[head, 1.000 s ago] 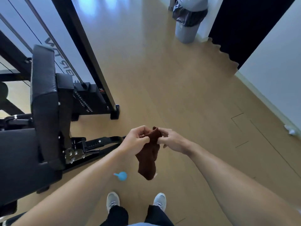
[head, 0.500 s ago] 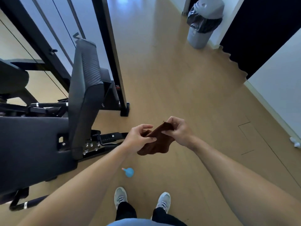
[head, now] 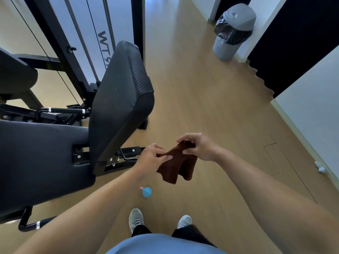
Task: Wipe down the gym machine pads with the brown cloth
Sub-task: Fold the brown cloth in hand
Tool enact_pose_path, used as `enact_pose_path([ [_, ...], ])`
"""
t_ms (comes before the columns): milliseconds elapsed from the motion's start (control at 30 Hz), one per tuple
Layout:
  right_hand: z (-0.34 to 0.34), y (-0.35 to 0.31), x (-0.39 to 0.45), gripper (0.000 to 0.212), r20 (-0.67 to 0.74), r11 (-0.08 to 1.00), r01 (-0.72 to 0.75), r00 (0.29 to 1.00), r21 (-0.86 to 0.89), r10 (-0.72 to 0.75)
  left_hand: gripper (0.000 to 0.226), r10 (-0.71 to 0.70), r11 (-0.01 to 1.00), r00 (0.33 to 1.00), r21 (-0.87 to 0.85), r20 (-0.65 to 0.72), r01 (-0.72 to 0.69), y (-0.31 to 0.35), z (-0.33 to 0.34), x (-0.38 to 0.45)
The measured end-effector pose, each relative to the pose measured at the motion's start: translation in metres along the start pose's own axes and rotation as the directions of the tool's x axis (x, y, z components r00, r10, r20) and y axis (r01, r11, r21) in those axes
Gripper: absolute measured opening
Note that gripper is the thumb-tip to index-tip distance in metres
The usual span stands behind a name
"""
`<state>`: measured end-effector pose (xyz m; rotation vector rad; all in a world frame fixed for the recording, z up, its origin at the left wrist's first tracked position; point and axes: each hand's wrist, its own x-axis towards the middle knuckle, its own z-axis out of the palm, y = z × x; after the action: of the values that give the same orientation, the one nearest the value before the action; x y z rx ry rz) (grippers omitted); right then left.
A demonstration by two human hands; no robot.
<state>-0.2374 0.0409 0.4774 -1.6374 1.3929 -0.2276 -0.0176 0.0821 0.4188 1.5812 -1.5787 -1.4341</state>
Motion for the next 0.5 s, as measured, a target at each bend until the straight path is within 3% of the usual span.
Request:
enact_pose_path([
  [67,0.008,-0.01,0.004,0.036,0.012,0.994,0.002,1.0,-0.106,0.0,0.019,0.041,0.999,0.999,0.0,0.013,-0.041,-0.004,-0.006,-0.005],
  [167,0.02,-0.03,0.014,0.019,0.055,0.95,0.035,0.998,-0.311,-0.019,0.022,0.051,0.998,0.998,0.045,0.044,-0.053,-0.015,-0.017,-0.01],
  [233,0.025,-0.042,0.018,0.023,0.093,0.906,0.081,0.995,-0.416,-0.046,0.013,0.038,0.995,0.995,0.083,0.098,-0.046,-0.021,-0.022,-0.015],
  [367,0.027,-0.061,0.038,0.038,0.178,0.921,0.145,0.98,-0.362,-0.084,0.023,-0.077,0.946,0.982,0.325,0.175,0.016,-0.049,-0.035,-0.026],
  [500,0.033,-0.067,0.059,0.035,0.294,0.916,0.213,0.949,-0.34,-0.112,0.029,-0.258,0.934,0.964,0.272,0.066,0.231,-0.083,-0.039,-0.038],
])
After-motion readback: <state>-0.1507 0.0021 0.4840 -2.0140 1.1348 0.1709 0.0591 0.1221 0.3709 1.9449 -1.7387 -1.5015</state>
